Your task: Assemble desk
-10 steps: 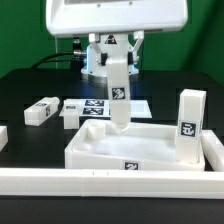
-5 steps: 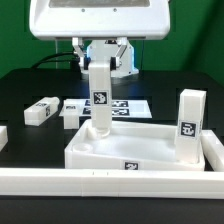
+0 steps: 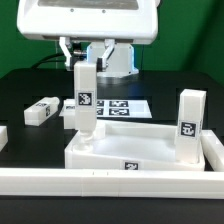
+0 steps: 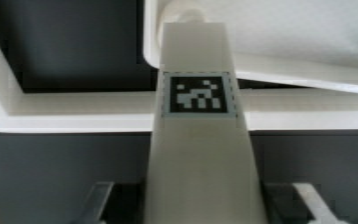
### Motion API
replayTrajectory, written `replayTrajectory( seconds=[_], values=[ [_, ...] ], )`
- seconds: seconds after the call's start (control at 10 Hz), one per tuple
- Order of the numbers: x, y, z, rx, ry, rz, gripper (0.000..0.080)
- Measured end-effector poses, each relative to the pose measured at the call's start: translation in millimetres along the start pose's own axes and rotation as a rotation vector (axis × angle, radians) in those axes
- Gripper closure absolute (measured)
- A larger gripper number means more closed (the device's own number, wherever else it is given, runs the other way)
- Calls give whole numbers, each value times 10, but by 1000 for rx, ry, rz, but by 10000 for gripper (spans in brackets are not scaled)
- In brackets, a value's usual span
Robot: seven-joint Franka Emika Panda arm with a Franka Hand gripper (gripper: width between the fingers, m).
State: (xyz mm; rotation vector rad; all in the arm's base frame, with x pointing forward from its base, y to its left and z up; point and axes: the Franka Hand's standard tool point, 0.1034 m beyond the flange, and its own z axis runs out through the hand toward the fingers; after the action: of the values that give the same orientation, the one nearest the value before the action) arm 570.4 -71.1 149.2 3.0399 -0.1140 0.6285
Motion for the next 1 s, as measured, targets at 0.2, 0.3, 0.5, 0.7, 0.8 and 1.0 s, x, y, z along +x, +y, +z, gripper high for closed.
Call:
replayTrajectory(
  seconds=[0.2,0.3,0.5,0.7,0.8,1.0],
  values=[
    [6,-34,7,3,-2,-4,508],
    [3,-28,9,2,-2,-3,508],
    [0,-28,11,2,-3,-3,508],
    [84,-16,39,0,4,-11,508],
    [112,-9,45,1,3,-10,508],
    [90,-12,67,0,-1,-10,508]
  ],
)
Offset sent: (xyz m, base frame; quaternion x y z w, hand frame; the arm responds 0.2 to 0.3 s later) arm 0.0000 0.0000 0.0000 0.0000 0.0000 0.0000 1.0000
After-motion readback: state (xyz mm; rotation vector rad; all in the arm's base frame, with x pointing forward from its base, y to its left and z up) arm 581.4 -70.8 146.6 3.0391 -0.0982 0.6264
